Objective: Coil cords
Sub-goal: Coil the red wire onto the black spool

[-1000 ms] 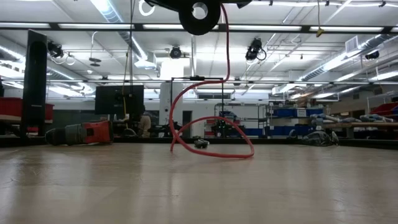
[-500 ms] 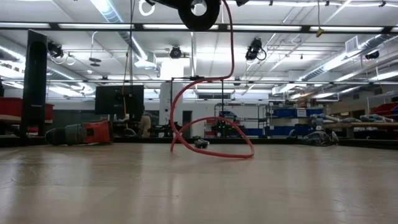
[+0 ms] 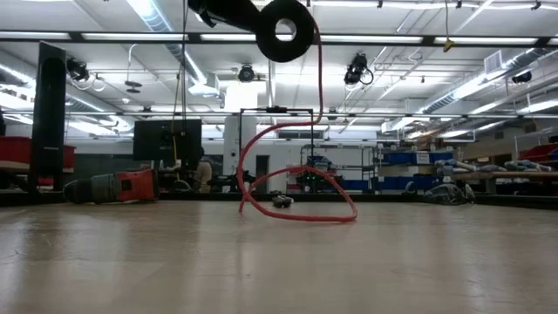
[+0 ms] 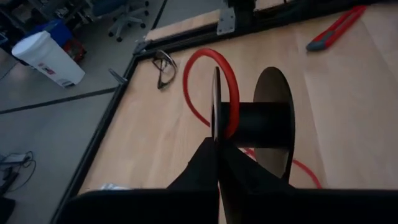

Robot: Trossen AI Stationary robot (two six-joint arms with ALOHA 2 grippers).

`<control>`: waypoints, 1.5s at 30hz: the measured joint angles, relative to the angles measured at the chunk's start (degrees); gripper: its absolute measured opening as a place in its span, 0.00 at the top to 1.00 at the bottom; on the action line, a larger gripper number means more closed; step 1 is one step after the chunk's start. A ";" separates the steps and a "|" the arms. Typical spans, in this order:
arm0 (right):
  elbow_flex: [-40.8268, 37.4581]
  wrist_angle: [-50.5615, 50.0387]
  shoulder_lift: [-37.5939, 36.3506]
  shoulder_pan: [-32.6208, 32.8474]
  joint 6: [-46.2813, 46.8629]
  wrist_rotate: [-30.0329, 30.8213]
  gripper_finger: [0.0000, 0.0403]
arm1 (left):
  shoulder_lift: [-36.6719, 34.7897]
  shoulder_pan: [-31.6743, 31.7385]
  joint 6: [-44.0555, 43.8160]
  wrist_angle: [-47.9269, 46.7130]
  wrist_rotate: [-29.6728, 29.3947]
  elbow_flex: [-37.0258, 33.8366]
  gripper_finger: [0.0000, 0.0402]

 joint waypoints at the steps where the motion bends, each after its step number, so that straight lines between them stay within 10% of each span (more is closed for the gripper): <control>1: 0.02 0.48 0.00 0.41 -0.63 2.25 0.69 | 0.01 -0.12 -0.40 0.39 0.00 -0.32 1.00; 6: 0.03 -0.19 0.01 1.26 -1.53 12.05 0.71 | 0.01 -0.92 -0.68 2.49 -0.58 -1.28 1.00; 19: 0.04 -3.75 0.01 -0.12 1.93 14.35 0.99 | -0.76 -2.63 0.87 5.38 -3.62 -1.29 1.00; 45: 0.09 -2.58 -0.16 2.19 5.39 25.98 1.00 | -5.45 -2.93 0.99 14.39 -7.60 -1.37 1.00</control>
